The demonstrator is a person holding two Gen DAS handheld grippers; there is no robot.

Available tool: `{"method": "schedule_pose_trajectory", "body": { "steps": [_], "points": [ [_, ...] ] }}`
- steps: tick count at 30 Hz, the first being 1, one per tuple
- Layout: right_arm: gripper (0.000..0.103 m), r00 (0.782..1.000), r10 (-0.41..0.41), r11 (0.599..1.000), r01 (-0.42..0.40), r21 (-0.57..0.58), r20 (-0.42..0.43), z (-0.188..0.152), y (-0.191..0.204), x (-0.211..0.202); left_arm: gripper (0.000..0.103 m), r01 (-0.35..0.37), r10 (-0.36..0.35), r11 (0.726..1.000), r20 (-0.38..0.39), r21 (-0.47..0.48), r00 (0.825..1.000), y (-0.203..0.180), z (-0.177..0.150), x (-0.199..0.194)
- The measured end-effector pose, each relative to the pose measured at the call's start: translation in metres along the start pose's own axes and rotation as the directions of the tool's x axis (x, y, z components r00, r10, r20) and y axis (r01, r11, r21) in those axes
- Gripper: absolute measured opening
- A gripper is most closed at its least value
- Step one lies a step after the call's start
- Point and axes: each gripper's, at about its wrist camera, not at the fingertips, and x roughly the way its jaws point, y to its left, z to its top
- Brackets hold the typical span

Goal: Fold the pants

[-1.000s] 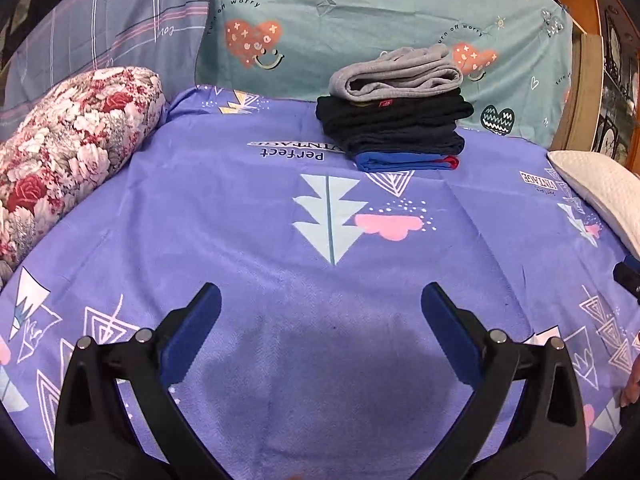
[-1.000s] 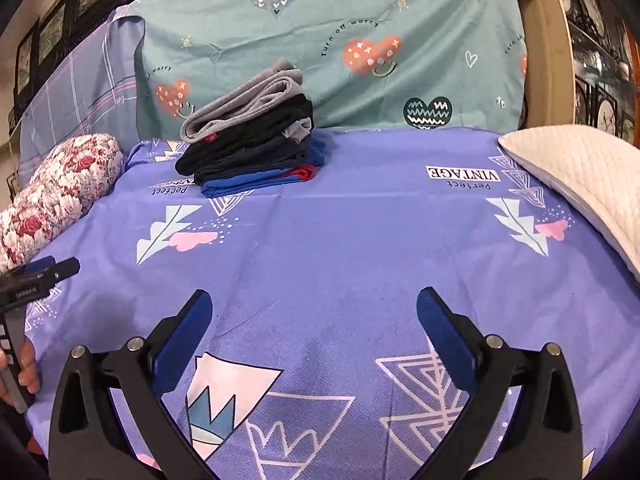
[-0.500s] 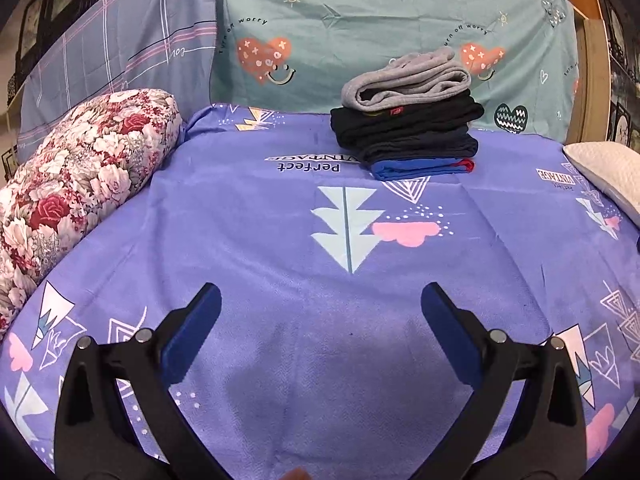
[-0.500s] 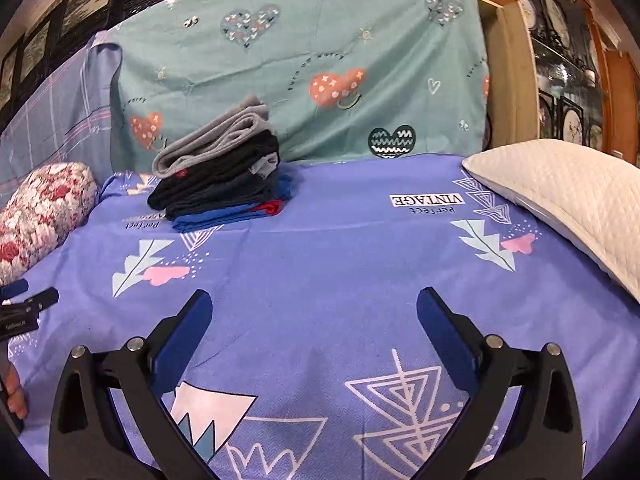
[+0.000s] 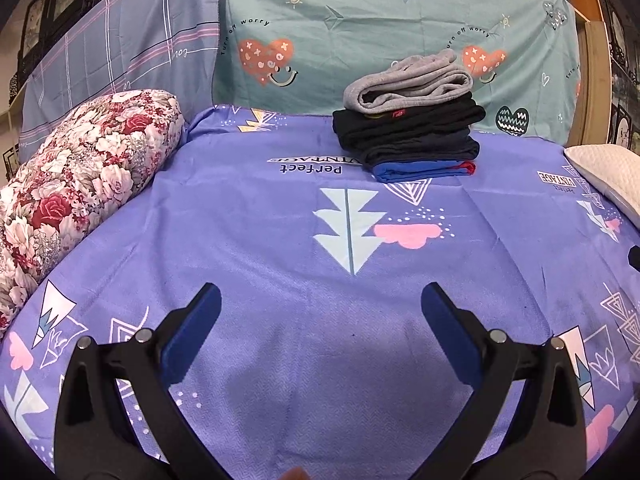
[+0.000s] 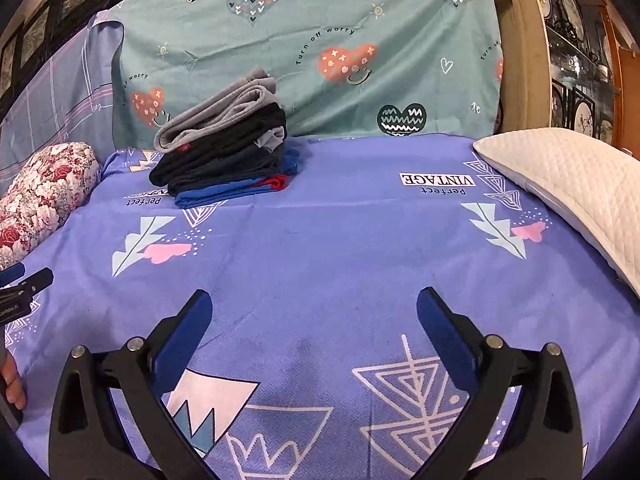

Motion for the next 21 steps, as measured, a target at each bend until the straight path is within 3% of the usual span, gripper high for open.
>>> {"method": "schedule_pose_trajectory", "body": {
  "steps": [21],
  "points": [
    [0.102, 1.000, 0.002, 1.000, -0.002, -0.006, -0.001, 0.0002, 0.0011, 0.0012, 0.101, 0.012, -0.012, 1.000, -0.021, -0.011, 1.000, 0.0011, -0.0008, 0.0022]
  ]
}}
